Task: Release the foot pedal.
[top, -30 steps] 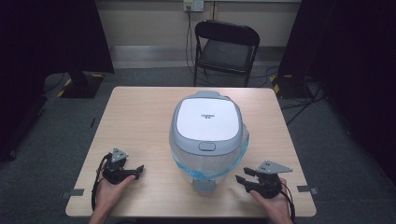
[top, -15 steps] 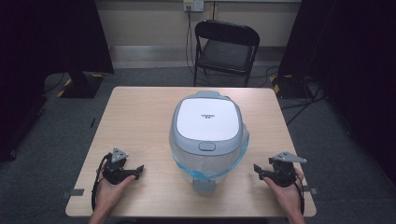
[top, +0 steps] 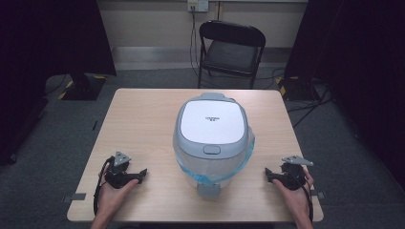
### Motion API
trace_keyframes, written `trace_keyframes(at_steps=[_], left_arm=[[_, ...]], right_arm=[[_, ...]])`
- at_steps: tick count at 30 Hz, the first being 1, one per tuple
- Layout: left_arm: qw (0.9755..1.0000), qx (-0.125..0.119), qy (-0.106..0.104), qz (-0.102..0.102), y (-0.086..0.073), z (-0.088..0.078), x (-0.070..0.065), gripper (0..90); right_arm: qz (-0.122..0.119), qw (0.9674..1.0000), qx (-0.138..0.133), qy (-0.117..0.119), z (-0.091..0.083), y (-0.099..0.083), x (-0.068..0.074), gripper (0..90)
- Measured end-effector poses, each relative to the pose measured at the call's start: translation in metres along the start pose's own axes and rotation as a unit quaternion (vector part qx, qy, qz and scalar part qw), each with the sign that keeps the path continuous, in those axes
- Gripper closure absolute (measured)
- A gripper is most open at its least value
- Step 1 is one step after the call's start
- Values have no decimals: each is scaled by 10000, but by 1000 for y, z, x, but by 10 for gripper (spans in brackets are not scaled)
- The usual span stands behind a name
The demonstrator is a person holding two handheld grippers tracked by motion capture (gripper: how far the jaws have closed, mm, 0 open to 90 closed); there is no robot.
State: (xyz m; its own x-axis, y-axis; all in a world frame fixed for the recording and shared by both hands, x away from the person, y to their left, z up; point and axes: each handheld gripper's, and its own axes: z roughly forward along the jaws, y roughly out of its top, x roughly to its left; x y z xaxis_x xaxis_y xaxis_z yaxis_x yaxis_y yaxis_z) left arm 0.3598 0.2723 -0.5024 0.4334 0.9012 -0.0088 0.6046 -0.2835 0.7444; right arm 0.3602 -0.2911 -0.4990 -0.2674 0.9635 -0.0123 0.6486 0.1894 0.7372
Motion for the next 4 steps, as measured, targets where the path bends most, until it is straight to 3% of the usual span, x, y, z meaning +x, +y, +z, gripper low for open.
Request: trace_keyframes(at_steps=[4], left_arm=[[10000,34,-22,48,0,0,1,148]], right_arm=[[12,10000,-32,-21,1,-1,0,169]])
